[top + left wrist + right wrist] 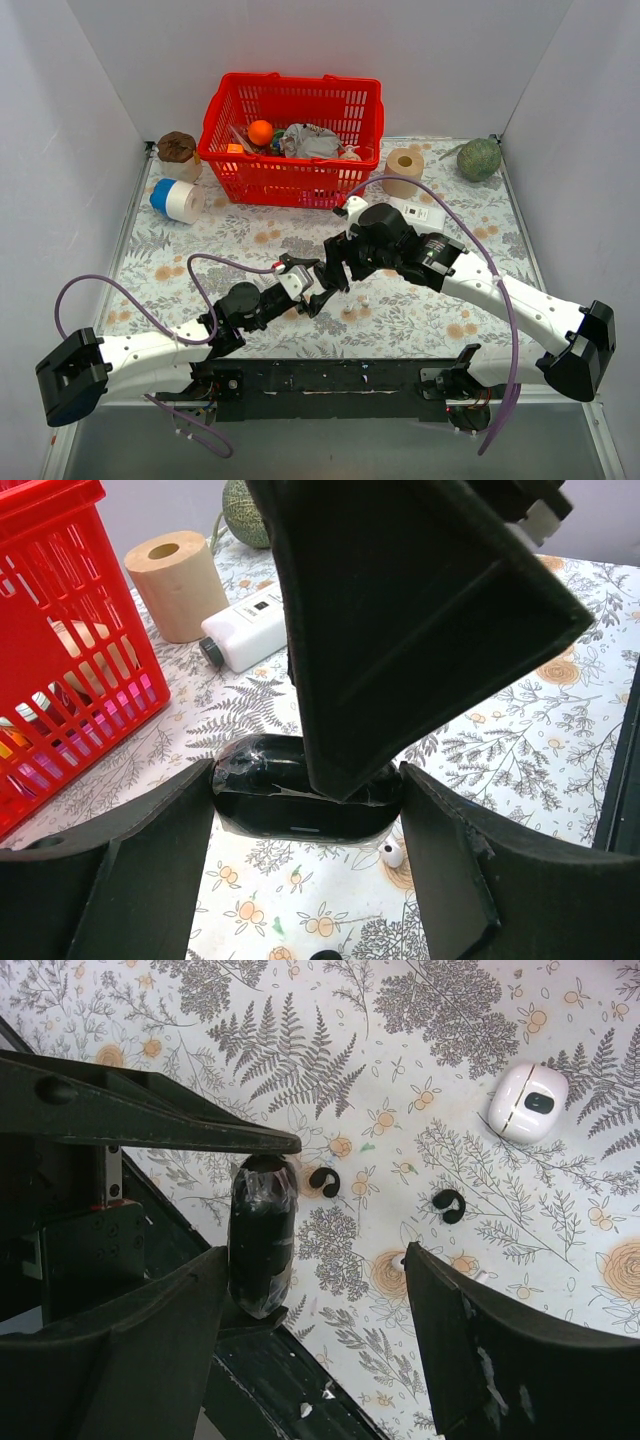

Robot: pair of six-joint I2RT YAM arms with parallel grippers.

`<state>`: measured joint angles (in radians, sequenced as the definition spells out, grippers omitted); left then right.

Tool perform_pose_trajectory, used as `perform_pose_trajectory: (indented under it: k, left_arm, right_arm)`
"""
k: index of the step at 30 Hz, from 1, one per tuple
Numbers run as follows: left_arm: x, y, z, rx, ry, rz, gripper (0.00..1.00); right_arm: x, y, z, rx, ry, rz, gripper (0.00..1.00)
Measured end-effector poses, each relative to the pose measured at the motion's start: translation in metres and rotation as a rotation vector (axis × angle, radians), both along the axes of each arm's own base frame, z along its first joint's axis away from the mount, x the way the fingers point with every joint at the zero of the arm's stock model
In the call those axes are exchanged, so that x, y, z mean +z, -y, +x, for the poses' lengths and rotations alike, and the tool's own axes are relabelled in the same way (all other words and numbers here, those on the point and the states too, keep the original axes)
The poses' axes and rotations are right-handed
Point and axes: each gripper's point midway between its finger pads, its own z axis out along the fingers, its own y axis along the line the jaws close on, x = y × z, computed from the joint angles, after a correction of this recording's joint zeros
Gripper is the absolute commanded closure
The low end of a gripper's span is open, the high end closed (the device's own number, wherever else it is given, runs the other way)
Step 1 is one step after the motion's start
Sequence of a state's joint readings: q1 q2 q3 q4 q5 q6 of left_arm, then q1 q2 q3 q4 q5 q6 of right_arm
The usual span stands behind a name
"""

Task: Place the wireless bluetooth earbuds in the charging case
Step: Pick up the charging case at the center of the board, then open the charging case.

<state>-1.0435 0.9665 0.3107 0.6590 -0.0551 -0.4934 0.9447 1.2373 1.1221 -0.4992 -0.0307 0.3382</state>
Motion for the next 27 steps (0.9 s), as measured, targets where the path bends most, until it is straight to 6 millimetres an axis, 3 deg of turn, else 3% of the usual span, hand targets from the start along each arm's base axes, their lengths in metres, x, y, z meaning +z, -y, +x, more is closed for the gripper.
perform_pose_trajectory:
  k: [18,27]
  left_arm:
    - [-0.005,-0.006,-0.002,0.028,-0.006,0.011,1.00]
    - [0.003,-0.008,-0.005,0.023,0.004,-0.017,1.00]
  right_arm:
    - [0.001,0.006,0.010,-0.078,0.027,-0.014,0.25]
    - [0.001,0.022,0.023,-0.152,0.052,-0.044,0.25]
